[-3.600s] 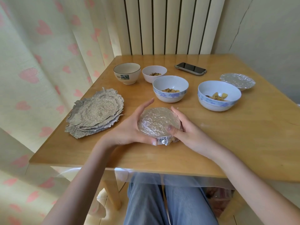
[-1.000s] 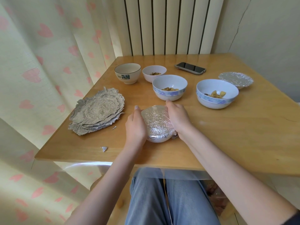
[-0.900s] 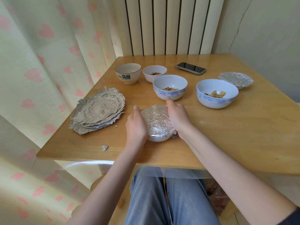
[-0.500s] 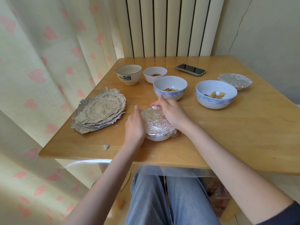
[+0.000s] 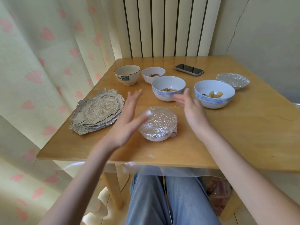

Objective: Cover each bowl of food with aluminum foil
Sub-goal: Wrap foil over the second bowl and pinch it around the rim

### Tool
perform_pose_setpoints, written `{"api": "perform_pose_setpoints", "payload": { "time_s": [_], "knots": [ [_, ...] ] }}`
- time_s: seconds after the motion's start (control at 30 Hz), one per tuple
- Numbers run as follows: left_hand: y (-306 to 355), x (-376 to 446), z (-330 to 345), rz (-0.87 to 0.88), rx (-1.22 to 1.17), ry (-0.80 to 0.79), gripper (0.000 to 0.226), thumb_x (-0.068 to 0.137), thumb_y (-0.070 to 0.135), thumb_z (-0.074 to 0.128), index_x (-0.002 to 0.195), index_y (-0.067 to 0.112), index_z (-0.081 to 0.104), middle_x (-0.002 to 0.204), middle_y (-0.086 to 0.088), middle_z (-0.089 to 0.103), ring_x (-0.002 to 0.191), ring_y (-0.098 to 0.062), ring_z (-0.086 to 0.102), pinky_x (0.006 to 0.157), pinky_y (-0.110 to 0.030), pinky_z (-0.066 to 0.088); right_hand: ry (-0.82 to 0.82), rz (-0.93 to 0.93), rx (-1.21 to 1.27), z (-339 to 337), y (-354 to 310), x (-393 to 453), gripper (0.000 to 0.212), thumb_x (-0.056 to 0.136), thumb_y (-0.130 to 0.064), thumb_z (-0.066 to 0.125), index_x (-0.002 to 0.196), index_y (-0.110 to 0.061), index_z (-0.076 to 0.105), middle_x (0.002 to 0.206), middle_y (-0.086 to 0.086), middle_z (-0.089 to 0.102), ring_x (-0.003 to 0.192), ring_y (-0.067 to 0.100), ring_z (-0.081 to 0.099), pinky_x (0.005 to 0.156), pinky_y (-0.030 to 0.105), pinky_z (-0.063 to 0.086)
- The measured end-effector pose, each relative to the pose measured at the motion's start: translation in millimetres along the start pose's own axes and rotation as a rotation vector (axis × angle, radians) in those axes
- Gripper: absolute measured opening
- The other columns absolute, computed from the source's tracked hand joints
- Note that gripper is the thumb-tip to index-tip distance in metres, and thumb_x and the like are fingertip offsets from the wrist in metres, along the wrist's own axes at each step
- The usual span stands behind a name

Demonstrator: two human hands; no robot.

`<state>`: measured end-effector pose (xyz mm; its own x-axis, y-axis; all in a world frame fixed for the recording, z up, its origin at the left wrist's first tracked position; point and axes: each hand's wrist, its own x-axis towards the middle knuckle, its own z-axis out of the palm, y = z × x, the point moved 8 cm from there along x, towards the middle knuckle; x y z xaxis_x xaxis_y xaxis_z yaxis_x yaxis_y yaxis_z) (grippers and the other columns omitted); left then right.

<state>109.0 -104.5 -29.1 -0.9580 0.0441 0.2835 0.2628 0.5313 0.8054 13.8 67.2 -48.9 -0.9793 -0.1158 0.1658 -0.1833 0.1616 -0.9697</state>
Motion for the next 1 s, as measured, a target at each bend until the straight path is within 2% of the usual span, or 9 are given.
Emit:
{"api": "perform_pose_setpoints", "payload": {
  "time_s": [0.07, 0.17, 0.3, 0.37, 0.47, 0.67, 0.83, 0.9, 1.0],
  "knots": [
    [15.2, 6.3, 9.7, 0.085, 0.246, -0.316, 0.106, 0.069, 0.058, 0.076, 0.15, 0.046, 0.01, 0.161, 0.018, -0.008, 0.144, 0.003, -0.02, 0.114, -0.024, -0.004, 0.052, 0.033, 0.032, -11.1, 9.7, -10.2, 0.054, 0.103, -0.043, 0.025, 0.119, -0.012, 0.064, 0.121, 0.004, 0.065, 0.113, 0.011, 0.059, 0.108, 0.035, 0.038],
    [19.8, 25.1, 32.3, 0.087, 0.605, -0.579, 0.126, 0.061, 0.051, 0.086, 0.145, 0.056, -0.007, 0.159, 0.015, -0.024, 0.143, -0.009, -0.03, 0.115, -0.038, -0.012, 0.054, 0.044, 0.056, -10.0, 15.9, -20.9, 0.043, 0.102, -0.042, 0.03, 0.109, -0.022, 0.068, 0.11, -0.004, 0.067, 0.109, 0.01, 0.061, 0.107, 0.039, 0.04],
    [18.1, 39.2, 62.3, 0.061, 0.782, -0.772, 0.128, 0.062, 0.043, 0.086, 0.145, 0.057, -0.011, 0.16, 0.016, -0.008, 0.149, -0.017, -0.007, 0.118, -0.057, 0.004, 0.094, 0.013, 0.091, -18.8, 11.2, -25.1, 0.03, 0.102, -0.032, 0.037, 0.091, -0.032, 0.065, 0.104, -0.007, 0.068, 0.108, 0.01, 0.062, 0.104, 0.038, 0.043],
    [16.8, 42.9, 67.2, 0.051, 0.816, -0.784, 0.111, 0.064, 0.037, 0.083, 0.144, 0.057, 0.008, 0.151, 0.013, 0.016, 0.14, -0.019, 0.017, 0.113, -0.05, 0.025, 0.077, -0.012, 0.065, -22.7, 7.5, -28.6, 0.024, 0.101, -0.027, 0.04, 0.097, -0.032, 0.063, 0.106, -0.011, 0.067, 0.109, 0.008, 0.061, 0.104, 0.035, 0.043],
    [16.7, 45.7, 61.4, 0.02, 0.738, -0.7, 0.079, 0.065, 0.034, 0.08, 0.125, 0.055, 0.033, 0.129, 0.012, 0.028, 0.119, -0.019, 0.027, 0.1, -0.041, 0.04, 0.06, -0.046, -0.014, -30.1, 4.3, -35.0, 0.021, 0.096, -0.017, 0.05, 0.101, -0.03, 0.066, 0.104, -0.014, 0.067, 0.104, 0.003, 0.061, 0.094, 0.022, 0.045],
    [8.5, 50.4, 52.1, -0.106, 0.738, -0.663, 0.082, 0.068, 0.045, 0.078, 0.131, 0.05, 0.025, 0.124, 0.013, 0.025, 0.12, -0.02, 0.026, 0.095, -0.04, 0.038, -0.192, -0.029, -0.097, -11.1, 2.0, -39.3, 0.017, 0.088, -0.011, 0.064, 0.099, -0.024, 0.066, 0.096, -0.006, 0.071, 0.092, 0.006, 0.066, 0.084, 0.016, 0.047],
    [9.0, 52.9, 68.6, -0.155, 0.923, -0.741, 0.094, 0.065, 0.057, 0.077, 0.138, 0.049, 0.017, 0.138, 0.007, 0.024, 0.129, -0.025, 0.023, 0.095, -0.046, 0.04, -0.183, 0.05, -0.239, -22.7, 15.3, -41.2, 0.021, 0.084, -0.01, 0.068, 0.099, -0.023, 0.063, 0.098, -0.001, 0.07, 0.089, 0.011, 0.065, 0.078, 0.015, 0.049],
    [8.0, 52.4, 67.2, -0.188, 0.973, -0.779, 0.113, 0.057, 0.068, 0.078, 0.143, 0.052, 0.007, 0.154, 0.006, 0.014, 0.141, -0.028, 0.013, 0.106, -0.057, 0.029, -0.222, 0.074, -0.241, -23.3, 19.4, -43.6, 0.025, 0.083, -0.009, 0.07, 0.106, -0.018, 0.064, 0.1, -0.001, 0.069, 0.091, 0.011, 0.065, 0.077, 0.012, 0.048],
    [10.2, 50.2, 57.8, -0.171, 1.001, -0.792, 0.136, 0.046, 0.078, 0.074, 0.142, 0.056, -0.02, 0.16, 0.008, -0.024, 0.145, -0.026, -0.027, 0.11, -0.07, -0.007, -0.307, 0.077, -0.247, -18.4, 17.3, -46.4, 0.035, 0.08, -0.015, 0.074, 0.114, -0.017, 0.064, 0.103, -0.003, 0.067, 0.096, 0.01, 0.065, 0.081, 0.014, 0.049]
  ]
}}
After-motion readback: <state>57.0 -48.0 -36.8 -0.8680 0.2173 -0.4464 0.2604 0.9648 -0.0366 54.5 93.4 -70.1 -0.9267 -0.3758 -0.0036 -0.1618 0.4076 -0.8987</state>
